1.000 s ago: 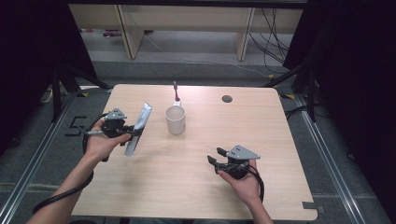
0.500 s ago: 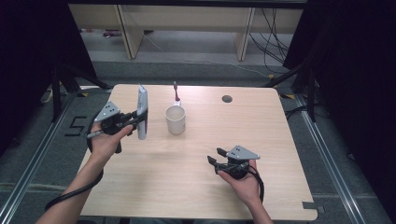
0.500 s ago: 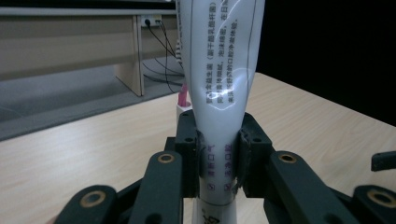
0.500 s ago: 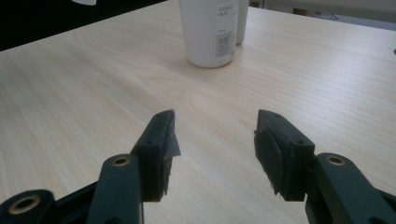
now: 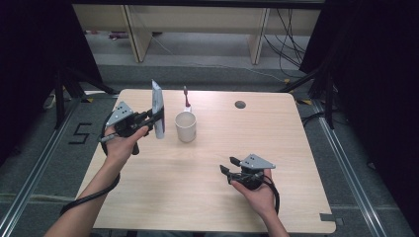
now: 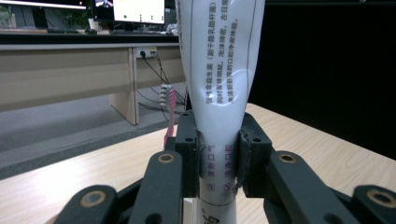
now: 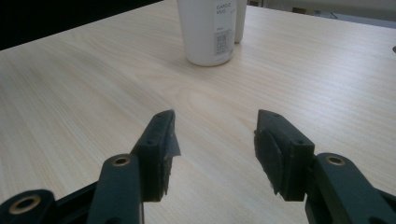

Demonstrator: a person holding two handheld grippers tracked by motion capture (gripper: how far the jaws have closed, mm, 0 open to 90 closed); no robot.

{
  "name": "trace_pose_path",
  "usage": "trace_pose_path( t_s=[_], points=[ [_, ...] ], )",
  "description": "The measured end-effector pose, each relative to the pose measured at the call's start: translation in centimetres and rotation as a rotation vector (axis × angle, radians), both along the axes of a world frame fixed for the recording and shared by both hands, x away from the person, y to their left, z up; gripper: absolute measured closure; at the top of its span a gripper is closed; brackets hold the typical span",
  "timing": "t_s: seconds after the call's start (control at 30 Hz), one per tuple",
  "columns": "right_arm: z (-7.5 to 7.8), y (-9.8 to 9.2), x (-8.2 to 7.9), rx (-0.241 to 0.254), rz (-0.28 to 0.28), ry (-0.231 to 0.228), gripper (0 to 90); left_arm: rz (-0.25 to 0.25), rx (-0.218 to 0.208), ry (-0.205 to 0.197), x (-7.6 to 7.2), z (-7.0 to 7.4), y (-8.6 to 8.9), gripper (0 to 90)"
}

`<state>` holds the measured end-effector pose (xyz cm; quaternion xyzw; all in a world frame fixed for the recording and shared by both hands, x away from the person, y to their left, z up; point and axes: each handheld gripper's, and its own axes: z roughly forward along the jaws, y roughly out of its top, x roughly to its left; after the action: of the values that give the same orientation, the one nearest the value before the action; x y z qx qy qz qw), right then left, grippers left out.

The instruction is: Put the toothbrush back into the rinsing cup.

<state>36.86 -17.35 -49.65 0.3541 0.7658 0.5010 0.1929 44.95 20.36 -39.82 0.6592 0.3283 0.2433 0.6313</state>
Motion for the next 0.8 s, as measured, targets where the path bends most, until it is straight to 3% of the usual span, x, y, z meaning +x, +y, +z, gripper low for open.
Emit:
trace_pose_path(
  t_s=[0.17, 0.23, 0.33, 0.4, 0.47, 0.6, 0.63, 0.67, 0.73, 0.8],
  points=[
    [0.0, 0.0, -0.1, 0.010, 0.002, 0.012, 48.5, 0.004, -0.004, -0.018, 0.2, 0.5, -0.4, 73.6],
    [-0.1, -0.1, 0.0, 0.010, -0.002, -0.012, 48.5, 0.006, -0.008, -0.024, 0.3, 0.7, -0.6, 73.6],
    [0.0, -0.2, -0.1, 0.016, 0.000, 0.021, 48.5, 0.007, -0.015, -0.031, 0.6, 1.0, -0.8, 73.7],
    [-0.1, -0.3, 0.1, 0.020, -0.005, -0.011, 48.5, 0.007, -0.019, -0.038, 0.7, 1.2, -0.9, 73.7],
    [0.0, -0.4, -0.1, 0.030, -0.002, 0.020, 48.5, 0.003, -0.027, -0.046, 0.8, 1.3, -1.1, 73.7],
    [0.0, -0.6, -0.1, 0.039, -0.002, 0.000, 48.5, 0.004, -0.032, -0.058, 1.0, 1.7, -1.5, 73.7],
    [0.1, -0.6, -0.5, 0.039, -0.031, 0.034, 48.5, 0.005, -0.031, -0.061, 1.1, 1.8, -1.6, 73.7],
    [0.1, -0.8, -0.2, 0.017, -0.020, -0.010, 48.5, 0.004, -0.033, -0.064, 1.2, 1.9, -1.7, 73.7],
    [0.0, -0.7, -0.2, 0.043, -0.005, 0.002, 48.5, 0.002, -0.035, -0.075, 1.3, 2.0, -1.9, 73.8],
    [0.0, -0.7, -0.2, 0.038, -0.016, -0.002, 48.5, 0.004, -0.039, -0.080, 1.5, 2.2, -2.2, 73.7]
  ],
)
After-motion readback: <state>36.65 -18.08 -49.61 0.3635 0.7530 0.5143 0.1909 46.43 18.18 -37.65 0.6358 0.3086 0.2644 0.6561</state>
